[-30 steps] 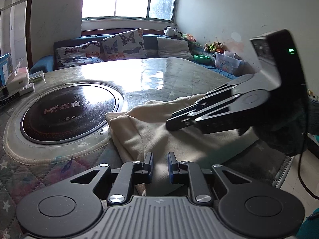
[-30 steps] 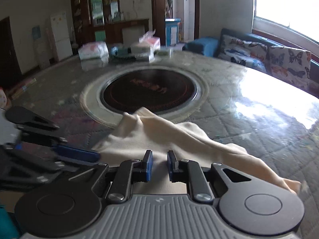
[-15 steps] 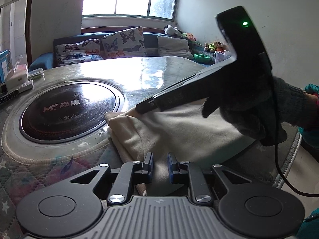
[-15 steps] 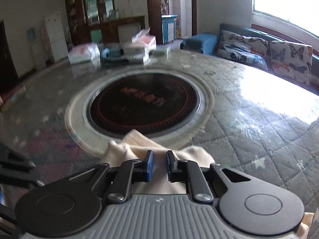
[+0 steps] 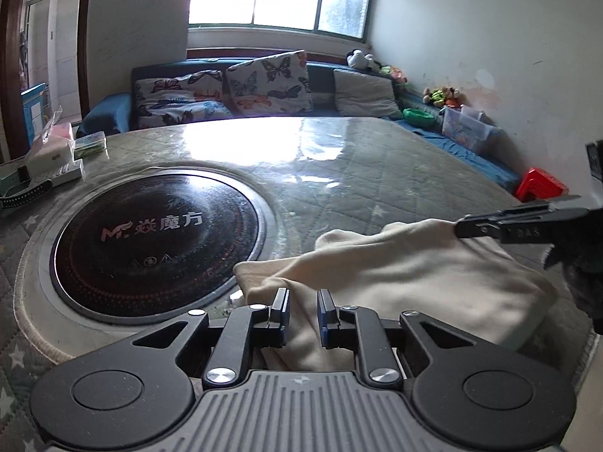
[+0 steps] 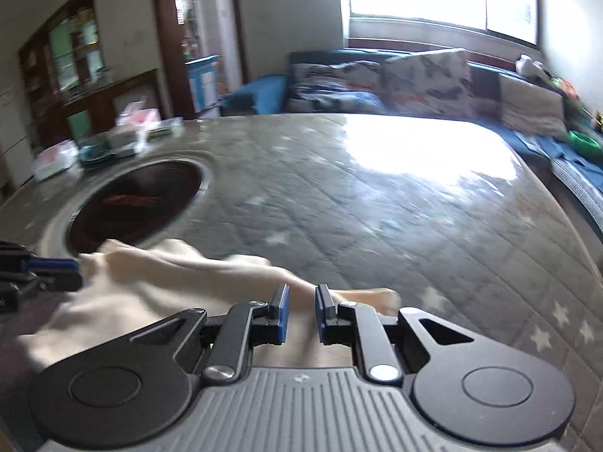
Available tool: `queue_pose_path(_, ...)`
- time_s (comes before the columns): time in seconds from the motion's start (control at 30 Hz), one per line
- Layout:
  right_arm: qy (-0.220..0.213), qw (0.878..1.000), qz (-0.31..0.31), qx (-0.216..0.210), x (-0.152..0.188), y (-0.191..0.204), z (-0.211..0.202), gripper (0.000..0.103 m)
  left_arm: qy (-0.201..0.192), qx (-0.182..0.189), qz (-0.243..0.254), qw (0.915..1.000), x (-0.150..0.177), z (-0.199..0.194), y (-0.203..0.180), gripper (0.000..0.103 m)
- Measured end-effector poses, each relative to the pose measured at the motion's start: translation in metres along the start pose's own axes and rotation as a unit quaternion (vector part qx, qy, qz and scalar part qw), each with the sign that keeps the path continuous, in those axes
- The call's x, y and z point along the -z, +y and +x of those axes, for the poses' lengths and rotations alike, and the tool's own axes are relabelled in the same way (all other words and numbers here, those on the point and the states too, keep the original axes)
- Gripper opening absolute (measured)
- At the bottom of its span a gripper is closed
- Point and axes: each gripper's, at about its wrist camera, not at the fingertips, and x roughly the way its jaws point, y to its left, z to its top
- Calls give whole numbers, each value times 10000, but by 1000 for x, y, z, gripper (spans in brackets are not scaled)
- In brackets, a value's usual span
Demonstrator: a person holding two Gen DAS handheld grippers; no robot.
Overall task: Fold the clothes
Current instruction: 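Fold the shirt side over the body with the right gripper and release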
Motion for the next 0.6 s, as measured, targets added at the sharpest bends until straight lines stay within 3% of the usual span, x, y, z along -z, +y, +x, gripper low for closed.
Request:
queue_pose_path(0.3,-196,9998,21,-11,6,-10,-18,13,85,-91,-6,9999,-1,3,1,18)
queue_pose_path(0.6,-151,9977,-571,-340,39,20,-70,14,-73,79,185,9998,19,-32,-22,31)
